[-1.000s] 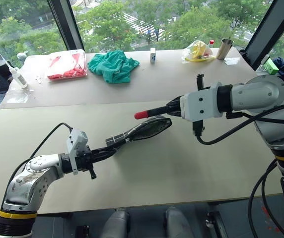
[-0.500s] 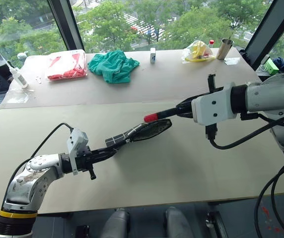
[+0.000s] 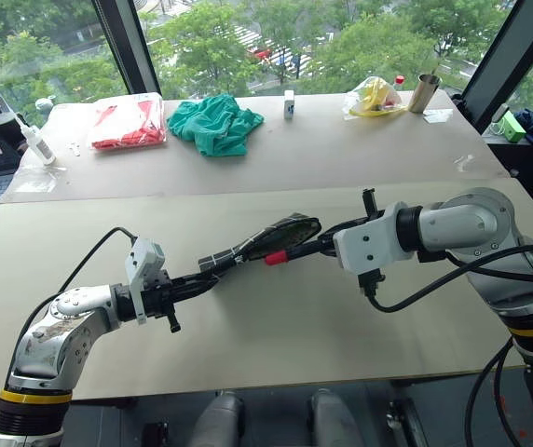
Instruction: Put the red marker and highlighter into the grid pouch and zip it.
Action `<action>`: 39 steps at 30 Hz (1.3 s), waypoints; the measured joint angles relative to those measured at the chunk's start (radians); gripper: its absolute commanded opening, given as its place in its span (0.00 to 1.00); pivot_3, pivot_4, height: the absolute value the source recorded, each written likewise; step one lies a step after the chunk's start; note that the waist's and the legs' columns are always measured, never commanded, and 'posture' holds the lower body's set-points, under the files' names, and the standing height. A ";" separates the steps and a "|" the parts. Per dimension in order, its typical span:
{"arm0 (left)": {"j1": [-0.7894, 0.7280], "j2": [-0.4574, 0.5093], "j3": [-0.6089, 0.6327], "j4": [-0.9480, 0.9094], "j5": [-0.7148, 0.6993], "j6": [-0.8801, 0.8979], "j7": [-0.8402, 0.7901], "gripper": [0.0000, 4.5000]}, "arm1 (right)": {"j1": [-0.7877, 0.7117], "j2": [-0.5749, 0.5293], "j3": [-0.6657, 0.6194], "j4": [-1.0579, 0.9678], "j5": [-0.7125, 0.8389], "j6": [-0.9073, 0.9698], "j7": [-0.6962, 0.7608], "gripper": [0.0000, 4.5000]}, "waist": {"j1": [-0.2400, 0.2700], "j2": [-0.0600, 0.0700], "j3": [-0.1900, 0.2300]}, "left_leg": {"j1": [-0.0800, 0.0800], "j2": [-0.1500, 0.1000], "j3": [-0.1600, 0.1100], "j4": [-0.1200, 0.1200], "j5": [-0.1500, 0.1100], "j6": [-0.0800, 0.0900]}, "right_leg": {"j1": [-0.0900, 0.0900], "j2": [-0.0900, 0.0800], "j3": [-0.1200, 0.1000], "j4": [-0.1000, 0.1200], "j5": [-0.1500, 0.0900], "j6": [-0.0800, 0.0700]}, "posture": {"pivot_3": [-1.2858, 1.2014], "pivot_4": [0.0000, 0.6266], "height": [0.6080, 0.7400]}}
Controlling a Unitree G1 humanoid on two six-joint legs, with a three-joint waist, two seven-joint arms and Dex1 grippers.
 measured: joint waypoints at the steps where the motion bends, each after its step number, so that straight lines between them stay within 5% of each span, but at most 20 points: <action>1: 0.000 0.000 0.000 0.000 0.000 0.000 0.000 0.00 | -0.007 0.000 -0.002 0.002 0.002 0.004 0.001 0.12 | 0.000 0.000 0.000 | 0.000 0.000 0.000 0.000 0.000 0.000 | 0.000 0.000 0.000 0.000 0.000 0.000 | 0.52 0.24 1.00; 13: 0.000 -0.010 -0.017 0.000 0.006 -0.002 0.000 0.00 | -0.073 -0.006 -0.012 0.050 -0.020 0.006 0.019 0.12 | 0.000 0.000 0.000 | 0.000 0.000 0.000 0.000 0.000 0.000 | 0.000 0.000 0.000 0.000 0.000 0.000 | 0.52 0.24 1.00; 30: 0.008 -0.017 -0.020 -0.008 0.006 0.000 0.011 0.00 | -0.159 0.263 0.202 0.211 -0.304 -0.108 -0.120 0.12 | -0.008 0.000 0.000 | 0.000 0.000 0.000 0.000 0.005 -0.008 | -0.001 0.000 0.000 0.003 0.000 0.000 | 0.52 0.24 1.00; 39: 0.008 -0.017 -0.045 -0.008 0.006 0.005 0.010 0.00 | -0.143 0.286 0.269 0.241 -0.355 -0.257 -0.117 0.12 | -0.007 0.000 0.000 | 0.000 -0.001 -0.001 0.001 0.005 -0.009 | -0.001 0.000 0.000 0.004 0.000 0.000 | 0.52 0.24 1.00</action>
